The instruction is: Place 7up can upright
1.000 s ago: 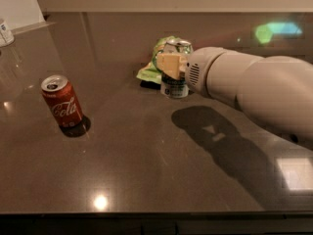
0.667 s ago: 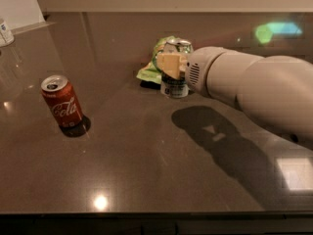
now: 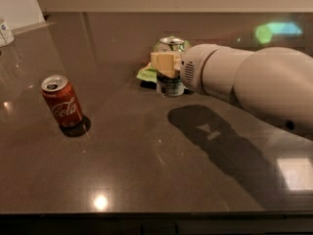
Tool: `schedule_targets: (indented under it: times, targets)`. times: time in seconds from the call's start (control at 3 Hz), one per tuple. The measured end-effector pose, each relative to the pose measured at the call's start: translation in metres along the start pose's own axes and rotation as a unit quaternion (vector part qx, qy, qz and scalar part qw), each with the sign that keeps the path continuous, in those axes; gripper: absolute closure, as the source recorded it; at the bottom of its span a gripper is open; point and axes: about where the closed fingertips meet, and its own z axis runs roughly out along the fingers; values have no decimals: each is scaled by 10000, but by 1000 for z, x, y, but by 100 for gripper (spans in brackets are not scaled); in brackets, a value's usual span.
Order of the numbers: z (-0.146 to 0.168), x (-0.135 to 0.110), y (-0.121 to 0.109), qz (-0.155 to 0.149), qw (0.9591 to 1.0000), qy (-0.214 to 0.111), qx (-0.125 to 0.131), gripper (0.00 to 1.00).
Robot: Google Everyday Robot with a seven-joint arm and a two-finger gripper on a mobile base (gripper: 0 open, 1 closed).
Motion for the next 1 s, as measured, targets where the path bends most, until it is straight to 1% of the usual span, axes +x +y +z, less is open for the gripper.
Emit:
schedule_targets:
  times: [0.67,1.0]
  targets:
    - [0,8,-7,-213,9994,90,263,100]
    - [-9,4,-1,-244,9990,93,366,100]
